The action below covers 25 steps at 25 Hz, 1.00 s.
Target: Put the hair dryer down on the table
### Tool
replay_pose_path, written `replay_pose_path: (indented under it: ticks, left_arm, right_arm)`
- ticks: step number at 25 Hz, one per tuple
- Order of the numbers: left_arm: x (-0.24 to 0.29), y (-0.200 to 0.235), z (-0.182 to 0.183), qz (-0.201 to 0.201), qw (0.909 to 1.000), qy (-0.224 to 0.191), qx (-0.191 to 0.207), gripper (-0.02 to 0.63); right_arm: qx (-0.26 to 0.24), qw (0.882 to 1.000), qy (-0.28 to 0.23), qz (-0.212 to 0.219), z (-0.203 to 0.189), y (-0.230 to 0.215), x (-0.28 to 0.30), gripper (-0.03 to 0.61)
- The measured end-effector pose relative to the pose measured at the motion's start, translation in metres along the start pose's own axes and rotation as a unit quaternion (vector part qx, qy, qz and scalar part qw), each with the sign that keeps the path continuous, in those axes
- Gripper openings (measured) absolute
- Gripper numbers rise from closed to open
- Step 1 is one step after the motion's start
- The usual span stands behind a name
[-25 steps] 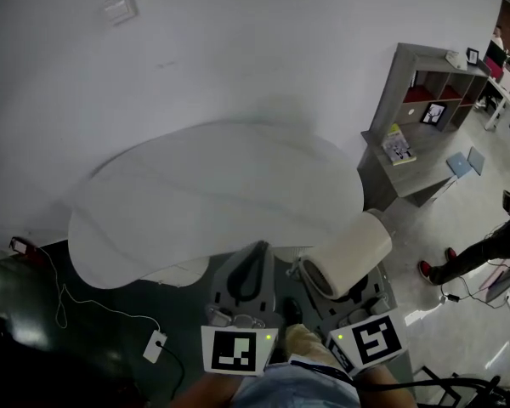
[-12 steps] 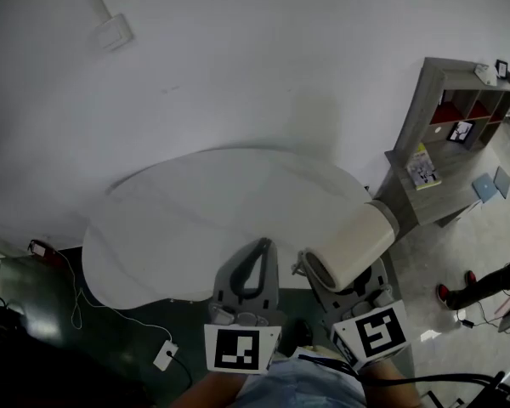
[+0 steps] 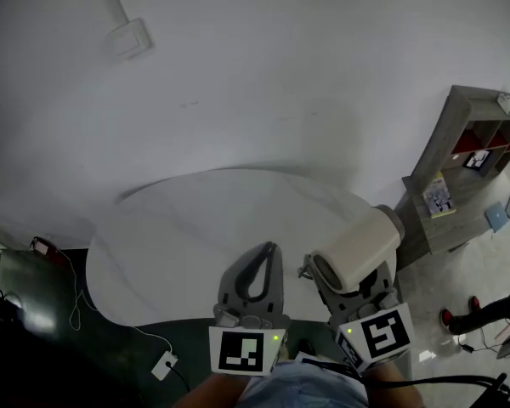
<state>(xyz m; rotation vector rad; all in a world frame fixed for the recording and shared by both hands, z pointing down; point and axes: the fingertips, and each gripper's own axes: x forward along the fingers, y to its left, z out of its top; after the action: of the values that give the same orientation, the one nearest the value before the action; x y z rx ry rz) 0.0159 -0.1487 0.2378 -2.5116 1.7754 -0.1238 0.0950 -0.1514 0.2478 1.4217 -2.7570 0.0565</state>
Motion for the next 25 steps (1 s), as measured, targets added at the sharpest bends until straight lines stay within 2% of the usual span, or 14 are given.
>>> replay_pose_path:
  ticks: [10,21,25]
  left_arm:
    - [0.070,0.059,-0.009,-0.020,0.9995,-0.006,-0.023,0.017]
    - [0.127,0.100,-0.063,-0.040,0.9961,0.049,-0.062,0.017]
    - [0.140,0.112,-0.080,-0.044,0.9943,0.068,-0.070,0.017]
  right_arm:
    - [-0.010,0.999,0.051,-0.014,-0.023,-0.016,0.084,0.219]
    - [0.008,0.990,0.137,-0.036,-0.083,-0.036,0.147,0.219]
    - [0.010,0.987,0.160,-0.032,-0.105,-0.036,0.164,0.219]
